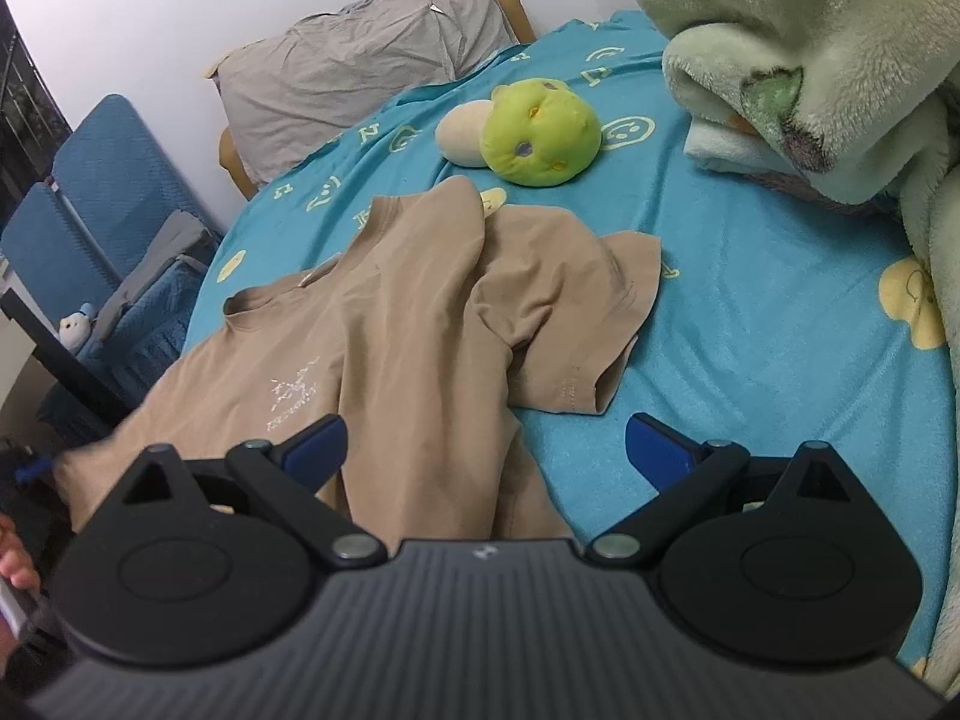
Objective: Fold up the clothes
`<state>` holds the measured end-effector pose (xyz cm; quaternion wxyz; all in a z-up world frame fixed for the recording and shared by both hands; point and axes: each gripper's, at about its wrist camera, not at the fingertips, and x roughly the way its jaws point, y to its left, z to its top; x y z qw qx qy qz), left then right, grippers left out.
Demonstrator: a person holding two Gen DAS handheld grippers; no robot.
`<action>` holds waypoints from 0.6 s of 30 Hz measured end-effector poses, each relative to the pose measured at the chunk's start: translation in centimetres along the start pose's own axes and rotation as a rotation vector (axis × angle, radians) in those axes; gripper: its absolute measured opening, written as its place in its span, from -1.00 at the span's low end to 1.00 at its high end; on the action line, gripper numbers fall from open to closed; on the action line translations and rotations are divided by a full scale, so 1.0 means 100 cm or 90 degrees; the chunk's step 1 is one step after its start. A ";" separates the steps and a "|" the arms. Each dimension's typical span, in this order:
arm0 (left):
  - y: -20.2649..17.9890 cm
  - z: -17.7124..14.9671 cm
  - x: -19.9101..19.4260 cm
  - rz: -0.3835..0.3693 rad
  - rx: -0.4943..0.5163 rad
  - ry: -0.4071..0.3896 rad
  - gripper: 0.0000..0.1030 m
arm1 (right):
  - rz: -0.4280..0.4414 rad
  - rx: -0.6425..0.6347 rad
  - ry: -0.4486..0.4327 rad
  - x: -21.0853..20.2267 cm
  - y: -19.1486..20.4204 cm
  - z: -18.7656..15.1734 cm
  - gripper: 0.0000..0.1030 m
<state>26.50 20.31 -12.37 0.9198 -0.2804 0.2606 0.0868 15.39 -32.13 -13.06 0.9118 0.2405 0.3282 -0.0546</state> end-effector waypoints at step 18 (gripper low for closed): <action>0.061 -0.064 0.012 -0.067 -0.448 0.273 0.26 | 0.008 -0.004 0.006 -0.005 0.003 -0.004 0.96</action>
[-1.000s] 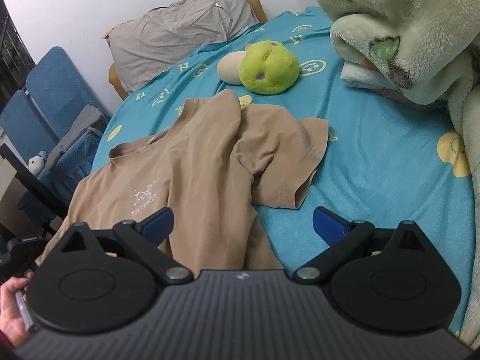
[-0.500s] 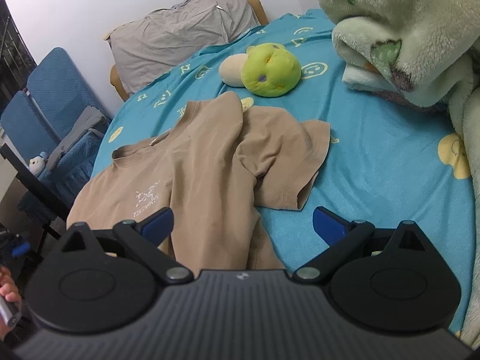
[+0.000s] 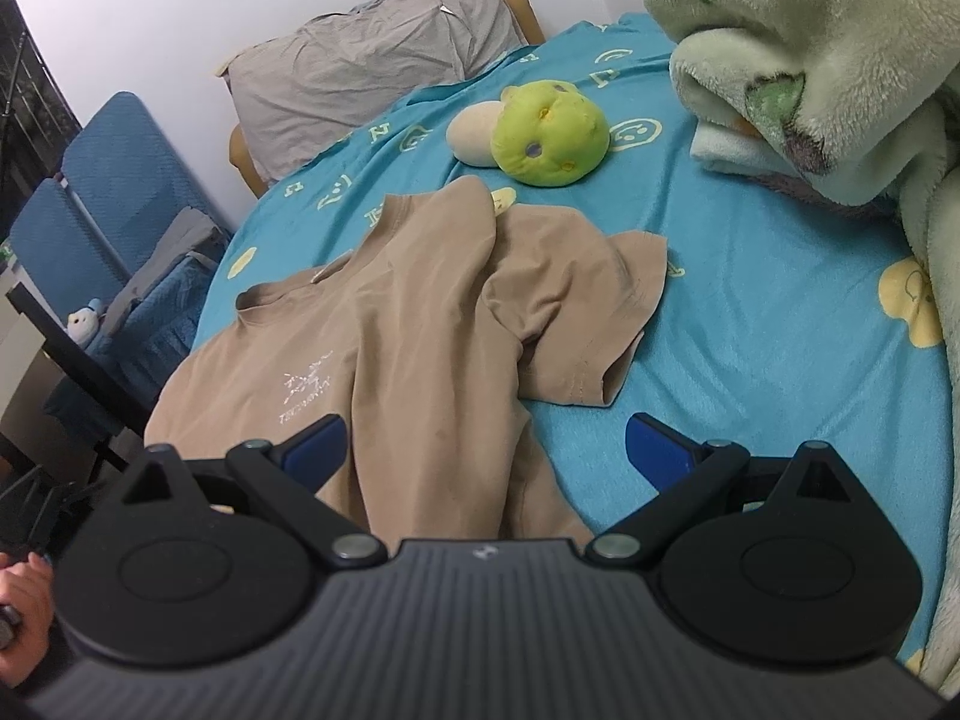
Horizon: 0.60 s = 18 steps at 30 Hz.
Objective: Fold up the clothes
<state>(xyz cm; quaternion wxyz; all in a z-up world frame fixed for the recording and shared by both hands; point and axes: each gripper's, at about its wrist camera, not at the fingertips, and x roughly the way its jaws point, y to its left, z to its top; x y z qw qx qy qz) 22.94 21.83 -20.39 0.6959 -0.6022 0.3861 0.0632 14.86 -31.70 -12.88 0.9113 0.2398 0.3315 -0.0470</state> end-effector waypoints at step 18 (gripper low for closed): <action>-0.081 -0.006 0.008 0.234 0.519 -0.285 -0.91 | -0.029 -0.048 -0.012 0.007 0.007 -0.006 0.96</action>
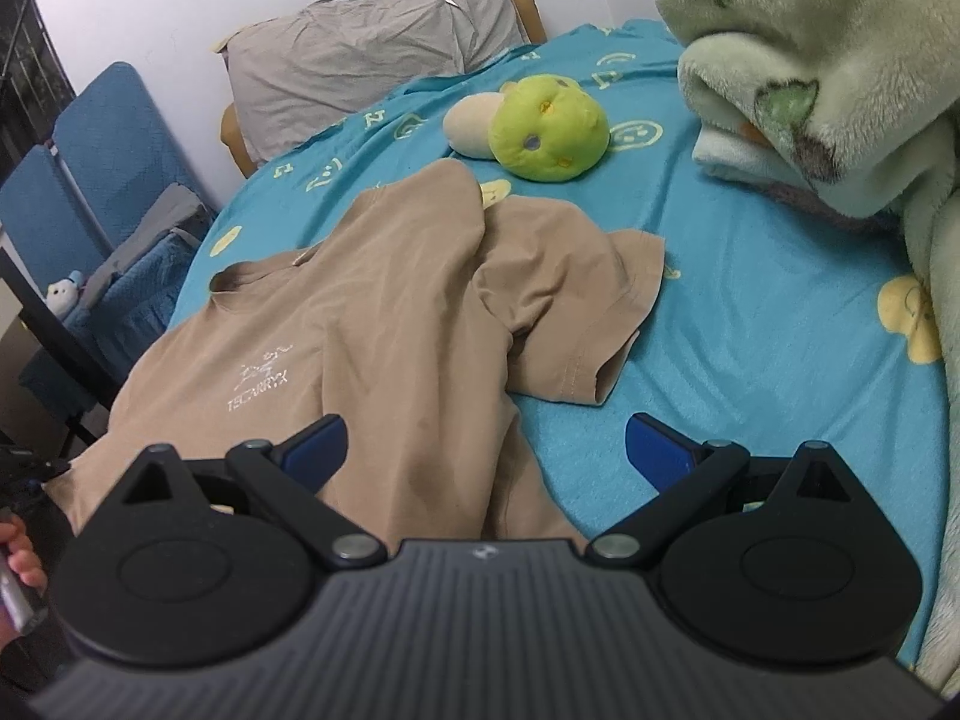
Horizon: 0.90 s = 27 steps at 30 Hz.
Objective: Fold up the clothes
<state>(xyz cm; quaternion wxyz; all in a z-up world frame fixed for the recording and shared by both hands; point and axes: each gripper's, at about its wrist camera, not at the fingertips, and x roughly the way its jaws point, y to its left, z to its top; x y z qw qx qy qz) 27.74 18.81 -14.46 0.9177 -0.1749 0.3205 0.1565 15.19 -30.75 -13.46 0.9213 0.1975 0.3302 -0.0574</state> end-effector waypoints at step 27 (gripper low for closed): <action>-0.083 -0.114 -0.267 -0.192 0.245 -0.072 1.00 | 0.027 -0.063 -0.148 -0.083 0.012 -0.005 0.96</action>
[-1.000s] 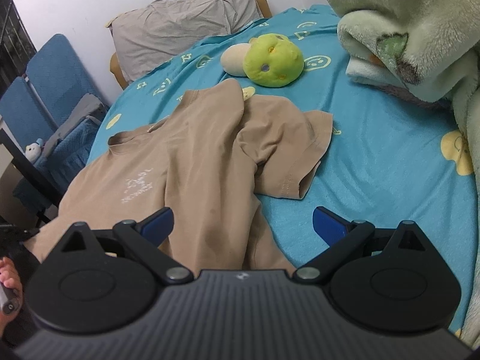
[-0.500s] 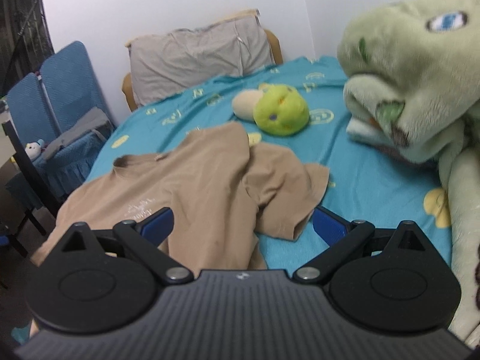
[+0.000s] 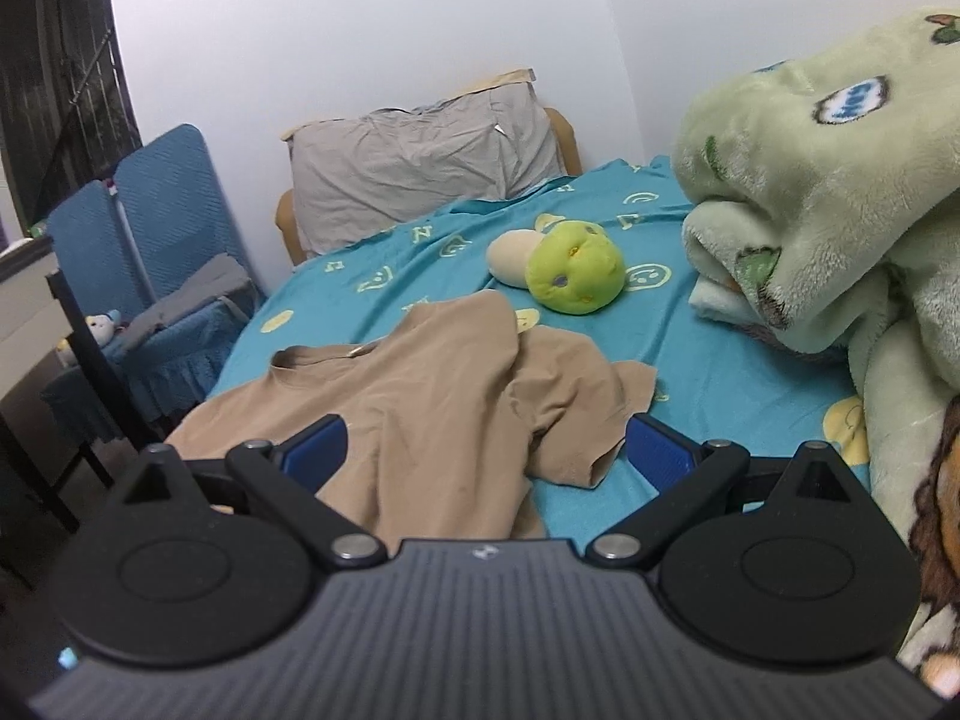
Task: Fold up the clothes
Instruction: 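Lower the hem onto the bed and open the left gripper, then grasp the sleeve with the right gripper and pull it flat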
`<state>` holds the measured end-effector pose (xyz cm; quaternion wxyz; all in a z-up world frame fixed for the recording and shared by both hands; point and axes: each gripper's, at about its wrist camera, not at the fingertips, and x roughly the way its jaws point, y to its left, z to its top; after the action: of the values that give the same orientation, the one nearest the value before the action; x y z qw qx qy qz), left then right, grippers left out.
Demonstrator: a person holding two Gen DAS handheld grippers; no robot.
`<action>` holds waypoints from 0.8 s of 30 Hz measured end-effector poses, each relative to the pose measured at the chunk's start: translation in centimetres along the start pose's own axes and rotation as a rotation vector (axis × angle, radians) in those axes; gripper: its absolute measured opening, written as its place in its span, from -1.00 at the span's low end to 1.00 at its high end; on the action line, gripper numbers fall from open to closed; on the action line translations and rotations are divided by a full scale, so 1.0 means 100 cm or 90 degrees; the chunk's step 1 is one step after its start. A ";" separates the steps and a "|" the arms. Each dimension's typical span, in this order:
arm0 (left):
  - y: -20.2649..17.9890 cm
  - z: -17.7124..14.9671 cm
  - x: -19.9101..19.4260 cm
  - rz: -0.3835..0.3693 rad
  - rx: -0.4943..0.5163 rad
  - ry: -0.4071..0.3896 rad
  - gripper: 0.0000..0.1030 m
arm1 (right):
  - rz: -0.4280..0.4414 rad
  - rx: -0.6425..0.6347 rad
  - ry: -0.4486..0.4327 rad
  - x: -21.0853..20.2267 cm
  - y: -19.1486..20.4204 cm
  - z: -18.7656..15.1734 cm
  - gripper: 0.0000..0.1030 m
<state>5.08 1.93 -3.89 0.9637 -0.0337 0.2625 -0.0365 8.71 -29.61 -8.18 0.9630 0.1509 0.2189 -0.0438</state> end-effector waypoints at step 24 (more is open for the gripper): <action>-0.029 -0.031 0.007 -0.026 0.017 0.024 1.00 | -0.003 0.040 0.041 0.029 -0.011 -0.010 0.54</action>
<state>3.96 -1.13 -6.62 0.9580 -0.0257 0.2794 -0.0602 10.69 -30.37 -10.62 0.9501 0.1820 0.2489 -0.0480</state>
